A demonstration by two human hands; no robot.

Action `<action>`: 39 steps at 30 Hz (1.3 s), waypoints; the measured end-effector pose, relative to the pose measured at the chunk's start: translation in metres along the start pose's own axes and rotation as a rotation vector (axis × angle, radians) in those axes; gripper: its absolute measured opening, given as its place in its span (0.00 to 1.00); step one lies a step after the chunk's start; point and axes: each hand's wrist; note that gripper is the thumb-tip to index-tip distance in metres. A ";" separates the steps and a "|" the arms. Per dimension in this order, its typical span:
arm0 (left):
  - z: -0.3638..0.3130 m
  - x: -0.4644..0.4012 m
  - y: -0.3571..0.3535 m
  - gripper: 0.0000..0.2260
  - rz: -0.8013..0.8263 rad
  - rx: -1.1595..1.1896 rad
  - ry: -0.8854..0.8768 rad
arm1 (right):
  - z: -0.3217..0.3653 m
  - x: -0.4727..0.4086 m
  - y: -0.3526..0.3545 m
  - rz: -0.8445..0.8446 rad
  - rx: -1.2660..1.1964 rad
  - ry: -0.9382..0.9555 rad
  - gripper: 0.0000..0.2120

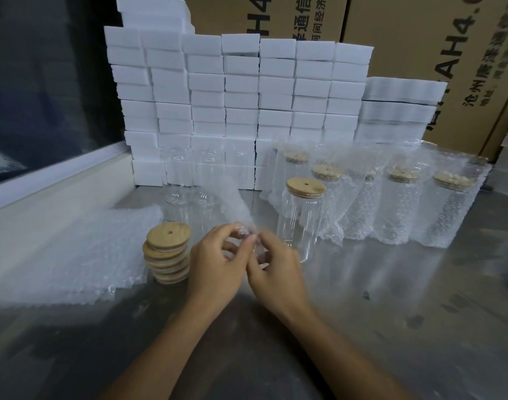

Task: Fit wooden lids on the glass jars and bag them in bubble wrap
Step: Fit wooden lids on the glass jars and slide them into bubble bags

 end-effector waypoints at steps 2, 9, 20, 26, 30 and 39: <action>0.003 -0.002 0.002 0.09 -0.024 -0.020 0.018 | 0.004 0.001 0.000 0.064 -0.026 0.019 0.12; 0.004 -0.005 0.010 0.07 -0.022 -0.211 -0.165 | 0.003 -0.003 0.002 0.011 -0.152 -0.053 0.11; 0.006 -0.010 0.016 0.13 -0.203 -0.232 -0.137 | -0.011 -0.018 0.026 -0.531 -0.093 -0.058 0.18; 0.001 -0.001 0.009 0.17 0.005 -0.398 -0.238 | -0.045 -0.023 0.040 -0.244 -0.055 -0.252 0.46; 0.000 0.003 0.008 0.19 0.103 -0.419 -0.183 | -0.060 -0.030 0.042 -0.124 -0.108 -0.394 0.42; 0.000 0.004 0.007 0.25 0.187 -0.413 -0.113 | -0.060 -0.032 0.038 -0.071 -0.157 -0.380 0.37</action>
Point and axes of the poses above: each hand's wrist, its own x-axis away from the middle knuckle, its own y-axis out of the back of the hand, z = x × y, and after that the axes turned 1 degree about z, right-handed
